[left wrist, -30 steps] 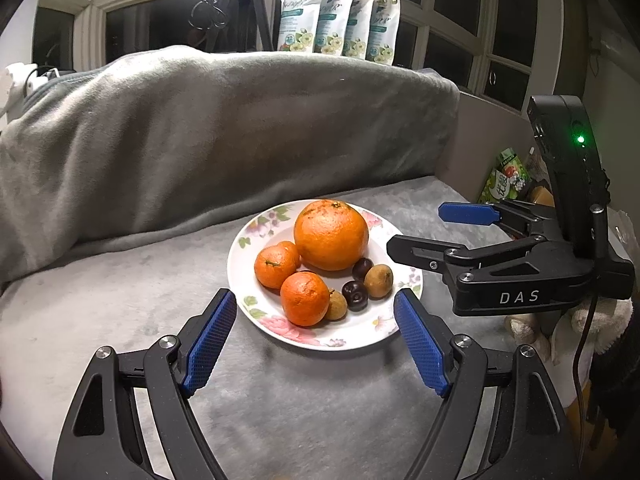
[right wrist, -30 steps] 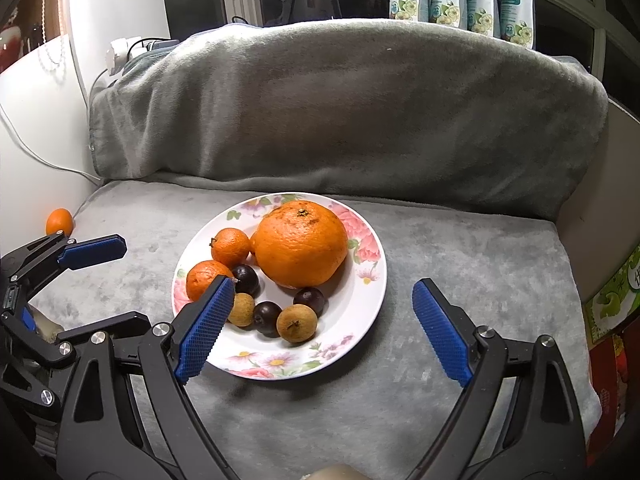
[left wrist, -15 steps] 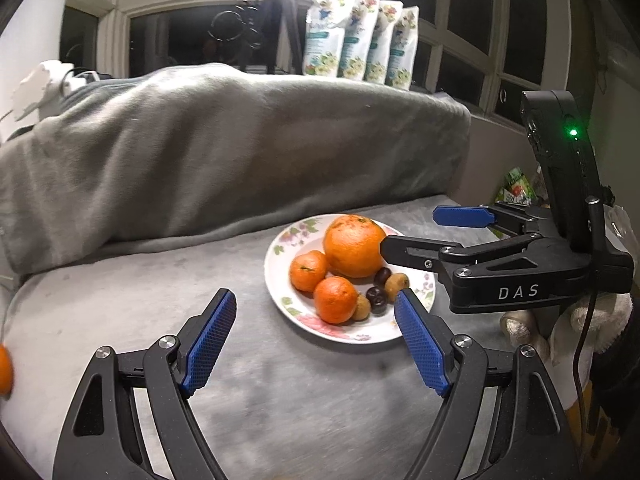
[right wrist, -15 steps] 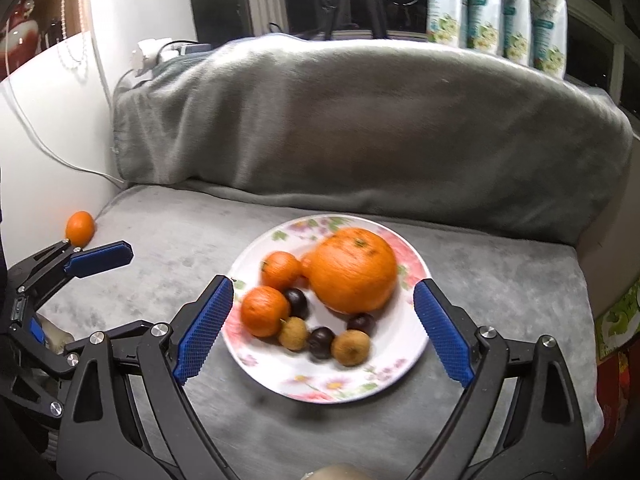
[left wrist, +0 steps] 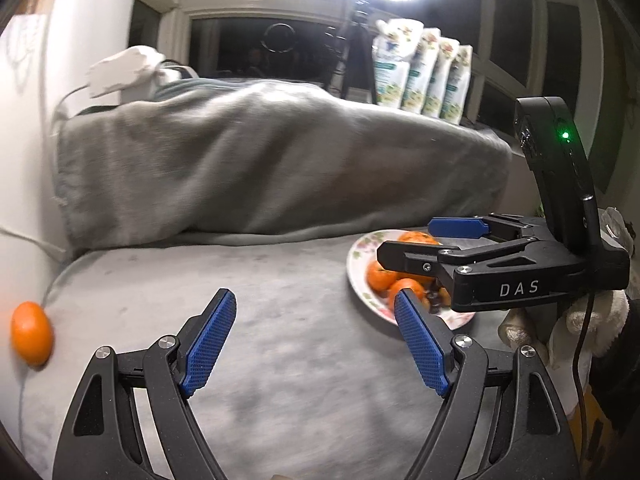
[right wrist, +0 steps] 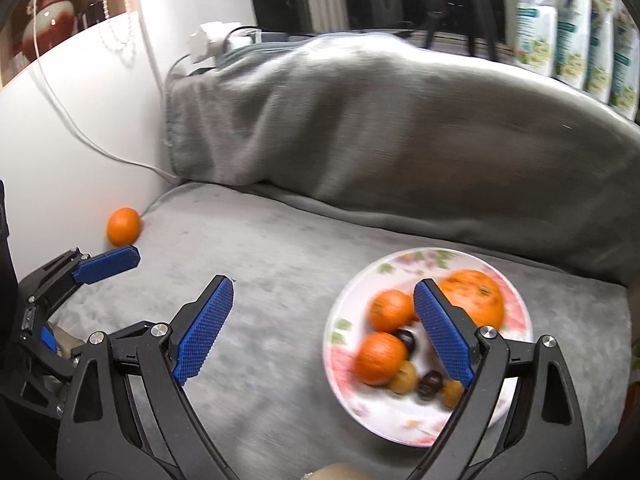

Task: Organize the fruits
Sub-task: 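Move the right tool toward the large orange against the wall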

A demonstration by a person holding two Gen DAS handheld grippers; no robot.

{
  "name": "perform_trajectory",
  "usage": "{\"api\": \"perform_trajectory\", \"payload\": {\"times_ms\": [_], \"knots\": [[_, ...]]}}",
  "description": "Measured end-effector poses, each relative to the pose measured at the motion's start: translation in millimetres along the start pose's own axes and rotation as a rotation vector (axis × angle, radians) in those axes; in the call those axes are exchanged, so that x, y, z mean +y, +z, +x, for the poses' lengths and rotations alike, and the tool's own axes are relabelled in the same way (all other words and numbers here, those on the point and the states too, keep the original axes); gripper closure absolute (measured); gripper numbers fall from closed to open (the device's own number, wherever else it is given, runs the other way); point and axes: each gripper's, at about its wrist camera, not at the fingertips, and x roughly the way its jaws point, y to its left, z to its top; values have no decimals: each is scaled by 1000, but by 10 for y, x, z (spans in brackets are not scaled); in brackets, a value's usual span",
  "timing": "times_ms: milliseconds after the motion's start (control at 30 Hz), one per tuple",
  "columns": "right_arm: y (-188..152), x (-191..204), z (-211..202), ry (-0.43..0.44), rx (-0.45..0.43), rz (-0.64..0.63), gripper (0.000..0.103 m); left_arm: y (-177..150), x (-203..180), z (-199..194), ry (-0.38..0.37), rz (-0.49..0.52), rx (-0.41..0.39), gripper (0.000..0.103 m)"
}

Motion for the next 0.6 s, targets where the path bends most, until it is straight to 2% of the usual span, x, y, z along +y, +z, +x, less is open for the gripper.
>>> {"api": "perform_trajectory", "payload": {"times_ms": [600], "knots": [[371, 765, 520, 197, -17, -39, 9, -292, 801, -378, 180, -140, -46, 21]]}}
